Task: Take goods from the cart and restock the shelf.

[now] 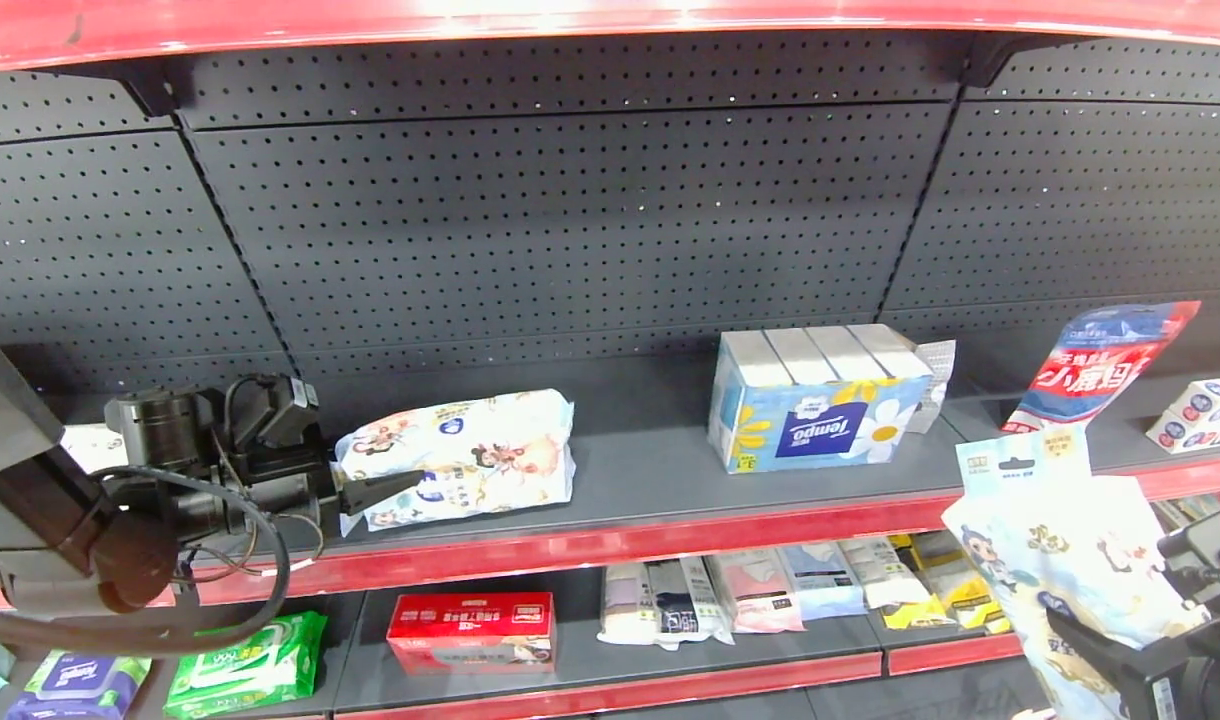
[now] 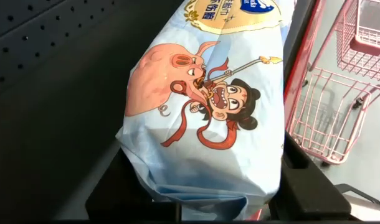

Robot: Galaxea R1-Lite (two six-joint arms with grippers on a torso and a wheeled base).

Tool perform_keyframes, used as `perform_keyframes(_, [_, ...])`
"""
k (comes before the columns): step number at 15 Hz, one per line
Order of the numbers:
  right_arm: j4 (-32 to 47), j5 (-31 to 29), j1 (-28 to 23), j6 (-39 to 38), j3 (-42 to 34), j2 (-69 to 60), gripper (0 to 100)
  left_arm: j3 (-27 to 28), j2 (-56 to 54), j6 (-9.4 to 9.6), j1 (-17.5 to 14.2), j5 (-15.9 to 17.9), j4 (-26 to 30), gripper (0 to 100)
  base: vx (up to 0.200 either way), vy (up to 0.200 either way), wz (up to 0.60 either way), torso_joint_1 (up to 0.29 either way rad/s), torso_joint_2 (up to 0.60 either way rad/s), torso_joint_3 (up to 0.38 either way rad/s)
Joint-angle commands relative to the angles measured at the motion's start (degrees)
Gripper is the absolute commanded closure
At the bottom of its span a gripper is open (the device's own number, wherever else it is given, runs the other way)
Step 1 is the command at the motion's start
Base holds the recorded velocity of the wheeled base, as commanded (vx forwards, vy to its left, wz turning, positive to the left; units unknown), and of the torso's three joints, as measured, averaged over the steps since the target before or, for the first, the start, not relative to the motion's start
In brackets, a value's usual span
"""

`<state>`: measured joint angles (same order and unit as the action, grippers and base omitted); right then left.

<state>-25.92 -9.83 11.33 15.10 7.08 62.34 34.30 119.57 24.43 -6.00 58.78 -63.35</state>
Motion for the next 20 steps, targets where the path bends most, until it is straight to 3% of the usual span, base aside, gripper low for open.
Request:
perform_keyframes(1, [0.1, 0.0, 0.0, 0.0, 0.0, 0.1, 100, -1.5, 0.1, 1.06, -0.2, 0.2, -0.2, 100, 0.000, 0.000, 0.00, 0.000, 0.00, 0.000])
perform_keyframes(3, [0.0, 0.0, 0.0, 0.0, -0.1, 0.1, 100, -3.2, 0.1, 2.55, -0.2, 1.1, -0.2, 100, 0.000, 0.000, 0.00, 0.000, 0.00, 0.000])
perform_keyframes(8, [0.0, 0.0, 0.0, 0.0, -0.1, 0.0, 100, -1.2, 3.9, 3.70, -0.6, 0.7, -2.3, 100, 0.000, 0.000, 0.00, 0.000, 0.00, 0.000])
perform_keyframes(13, [0.0, -0.1, 0.0, 0.1, -0.1, 0.2, 100, -2.1, 4.0, 3.87, -0.5, -1.3, -3.9, 100, 0.000, 0.000, 0.00, 0.000, 0.00, 0.000])
perform_keyframes(20, [0.0, -0.1, 0.0, 0.1, -0.1, 0.5, 100, -2.3, 3.8, 3.34, -0.5, -0.9, -5.4, 100, 0.000, 0.000, 0.00, 0.000, 0.00, 0.000])
